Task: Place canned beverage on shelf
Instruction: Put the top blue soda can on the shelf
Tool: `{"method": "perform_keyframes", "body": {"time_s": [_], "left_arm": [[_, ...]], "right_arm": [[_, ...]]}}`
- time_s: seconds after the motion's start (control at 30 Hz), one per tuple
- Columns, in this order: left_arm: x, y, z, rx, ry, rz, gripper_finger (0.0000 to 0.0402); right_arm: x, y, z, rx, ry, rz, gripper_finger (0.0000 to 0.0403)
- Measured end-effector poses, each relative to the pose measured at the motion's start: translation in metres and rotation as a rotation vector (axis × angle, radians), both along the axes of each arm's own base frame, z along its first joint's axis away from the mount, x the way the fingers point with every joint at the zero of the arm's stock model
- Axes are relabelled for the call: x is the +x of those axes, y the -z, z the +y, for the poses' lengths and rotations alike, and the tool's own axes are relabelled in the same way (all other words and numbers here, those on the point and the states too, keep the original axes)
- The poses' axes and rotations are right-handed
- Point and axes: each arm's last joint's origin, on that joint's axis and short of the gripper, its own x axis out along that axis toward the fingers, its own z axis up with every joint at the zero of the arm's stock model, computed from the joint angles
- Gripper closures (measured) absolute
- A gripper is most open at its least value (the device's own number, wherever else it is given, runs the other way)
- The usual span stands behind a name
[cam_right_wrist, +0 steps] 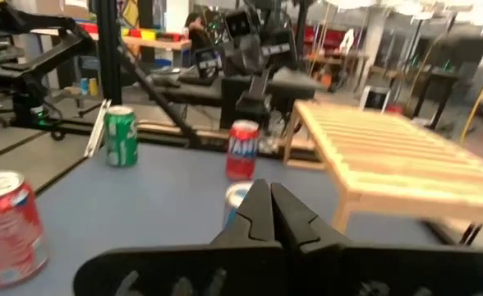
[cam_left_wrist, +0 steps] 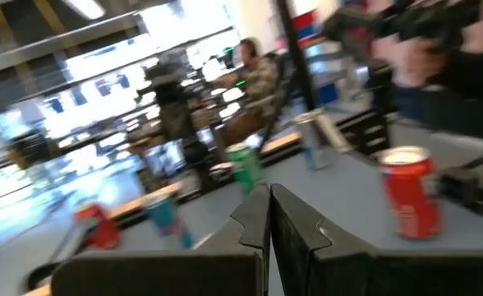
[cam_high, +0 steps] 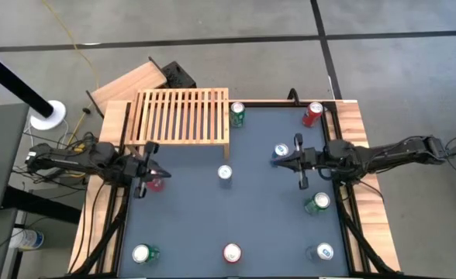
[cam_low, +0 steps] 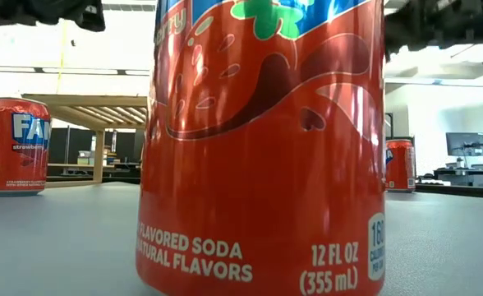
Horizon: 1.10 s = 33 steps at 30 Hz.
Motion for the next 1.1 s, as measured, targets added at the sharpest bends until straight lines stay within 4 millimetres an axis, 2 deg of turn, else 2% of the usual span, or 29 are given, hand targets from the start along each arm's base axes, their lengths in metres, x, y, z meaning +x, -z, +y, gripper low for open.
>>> {"method": "perform_keyframes", "body": {"time_s": [0.17, 0.27, 0.53, 0.87, 1.1], "left_arm": [[-0.005, -0.019, 0.007, 0.072, -0.212, 0.007, 0.0401], [-0.006, -0.023, 0.012, 0.146, -0.351, -0.007, 0.0401], [-0.009, -0.029, 0.026, 0.149, -0.655, -0.043, 0.0401], [-0.011, -0.028, 0.034, 0.146, -0.802, -0.019, 0.0394], [-0.011, -0.027, 0.034, 0.15, -0.801, -0.008, 0.033]], "right_arm": [[0.004, -0.024, -0.007, -0.04, 0.049, -0.055, 0.0403], [0.009, -0.032, -0.015, -0.041, 0.098, -0.016, 0.0403], [0.035, -0.034, -0.043, -0.029, 0.275, 0.184, 0.0374], [0.073, -0.04, -0.078, 0.021, 0.404, 0.326, 0.0305], [0.083, -0.055, -0.082, 0.074, 0.409, 0.559, 0.0255]]}}
